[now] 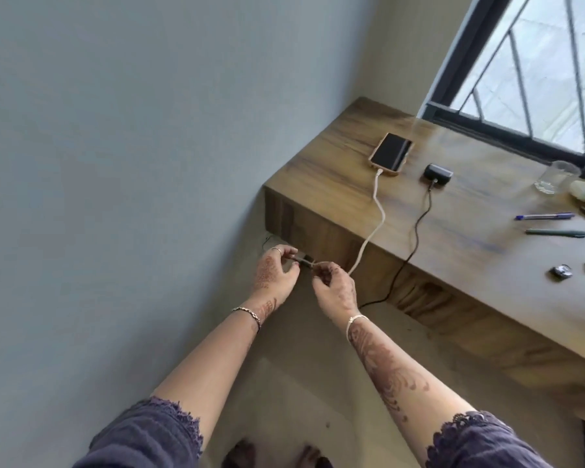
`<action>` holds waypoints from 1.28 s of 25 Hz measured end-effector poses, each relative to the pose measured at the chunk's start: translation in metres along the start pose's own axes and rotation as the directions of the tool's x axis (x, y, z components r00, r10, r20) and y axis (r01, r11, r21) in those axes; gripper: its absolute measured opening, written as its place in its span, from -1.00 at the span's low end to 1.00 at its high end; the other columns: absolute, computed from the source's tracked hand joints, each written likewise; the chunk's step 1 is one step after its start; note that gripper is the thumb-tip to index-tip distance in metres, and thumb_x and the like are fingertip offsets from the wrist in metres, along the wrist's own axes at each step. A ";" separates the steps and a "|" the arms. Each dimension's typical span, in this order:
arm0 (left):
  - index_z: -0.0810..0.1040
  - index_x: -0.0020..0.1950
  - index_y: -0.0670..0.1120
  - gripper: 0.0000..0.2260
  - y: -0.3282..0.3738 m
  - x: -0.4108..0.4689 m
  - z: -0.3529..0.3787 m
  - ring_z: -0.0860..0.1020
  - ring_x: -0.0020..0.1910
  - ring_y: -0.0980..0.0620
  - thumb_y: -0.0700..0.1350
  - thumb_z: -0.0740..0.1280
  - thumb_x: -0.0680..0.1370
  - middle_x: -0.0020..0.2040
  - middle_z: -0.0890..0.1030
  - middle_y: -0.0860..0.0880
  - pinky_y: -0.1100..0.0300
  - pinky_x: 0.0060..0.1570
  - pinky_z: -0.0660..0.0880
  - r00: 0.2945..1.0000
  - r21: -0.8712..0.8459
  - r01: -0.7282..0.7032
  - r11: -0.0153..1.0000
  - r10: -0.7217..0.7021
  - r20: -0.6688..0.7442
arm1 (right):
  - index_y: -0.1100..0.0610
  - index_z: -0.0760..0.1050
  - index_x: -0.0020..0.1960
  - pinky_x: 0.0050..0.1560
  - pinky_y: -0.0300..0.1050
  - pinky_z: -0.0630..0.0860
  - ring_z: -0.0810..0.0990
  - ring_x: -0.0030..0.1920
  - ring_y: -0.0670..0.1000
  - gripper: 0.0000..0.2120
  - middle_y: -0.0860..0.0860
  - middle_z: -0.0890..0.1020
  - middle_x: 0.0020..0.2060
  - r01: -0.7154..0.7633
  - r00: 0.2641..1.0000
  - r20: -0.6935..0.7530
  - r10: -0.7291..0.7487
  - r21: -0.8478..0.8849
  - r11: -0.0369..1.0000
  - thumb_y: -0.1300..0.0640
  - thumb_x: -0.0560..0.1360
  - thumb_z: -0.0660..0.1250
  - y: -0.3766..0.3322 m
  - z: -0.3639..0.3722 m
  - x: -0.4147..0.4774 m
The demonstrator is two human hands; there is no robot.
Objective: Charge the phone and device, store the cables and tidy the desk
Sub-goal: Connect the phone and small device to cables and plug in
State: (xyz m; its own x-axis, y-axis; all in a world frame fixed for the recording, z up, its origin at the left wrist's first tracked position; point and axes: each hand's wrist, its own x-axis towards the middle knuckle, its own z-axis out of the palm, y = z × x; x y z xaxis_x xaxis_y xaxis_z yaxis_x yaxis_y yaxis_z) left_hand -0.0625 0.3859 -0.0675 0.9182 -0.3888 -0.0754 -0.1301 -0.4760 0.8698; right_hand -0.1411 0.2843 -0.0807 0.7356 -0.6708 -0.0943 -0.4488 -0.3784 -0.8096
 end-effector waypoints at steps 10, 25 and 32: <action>0.32 0.46 -0.08 -0.57 -0.083 0.021 -0.065 0.32 0.44 0.03 -0.20 0.20 0.58 0.46 0.36 -0.04 0.28 0.40 0.15 0.985 0.243 -0.043 0.969 0.000 0.175 | 0.21 0.46 0.25 -0.29 -0.28 0.55 0.58 -0.17 -0.05 -0.66 0.12 0.57 0.09 -0.435 0.900 0.233 0.367 0.445 0.783 0.36 0.54 0.09 -0.023 0.109 0.046; 0.06 0.56 0.01 -0.43 -0.192 0.107 0.031 0.13 0.51 0.13 -0.19 0.16 0.58 0.55 0.12 0.08 0.39 0.39 -0.01 0.965 0.160 -0.182 0.970 0.146 0.217 | 0.20 0.39 0.25 0.28 0.09 0.22 0.30 0.37 0.14 -0.70 0.11 0.37 0.32 0.284 0.952 0.287 -0.107 -0.698 0.657 0.17 0.59 0.02 0.052 0.181 0.160; 0.13 0.54 0.01 -0.46 -0.203 0.121 0.049 0.17 0.50 0.15 -0.20 0.15 0.56 0.53 0.19 0.07 0.34 0.44 0.06 0.971 0.038 -0.125 0.991 0.114 0.212 | 0.34 0.36 0.29 0.25 0.02 0.29 0.38 0.30 0.21 -0.66 0.25 0.43 0.29 0.251 0.933 0.352 -0.081 -0.471 0.846 0.18 0.61 0.04 0.052 0.185 0.179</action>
State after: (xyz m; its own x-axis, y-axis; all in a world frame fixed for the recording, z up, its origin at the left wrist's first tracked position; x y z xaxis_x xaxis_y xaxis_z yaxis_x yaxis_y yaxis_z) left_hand 0.0567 0.3971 -0.2767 0.7969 -0.5991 -0.0775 -0.2579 -0.4535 0.8531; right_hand 0.0616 0.2628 -0.2470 0.9010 -0.3705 -0.2258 -0.4336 -0.7888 -0.4357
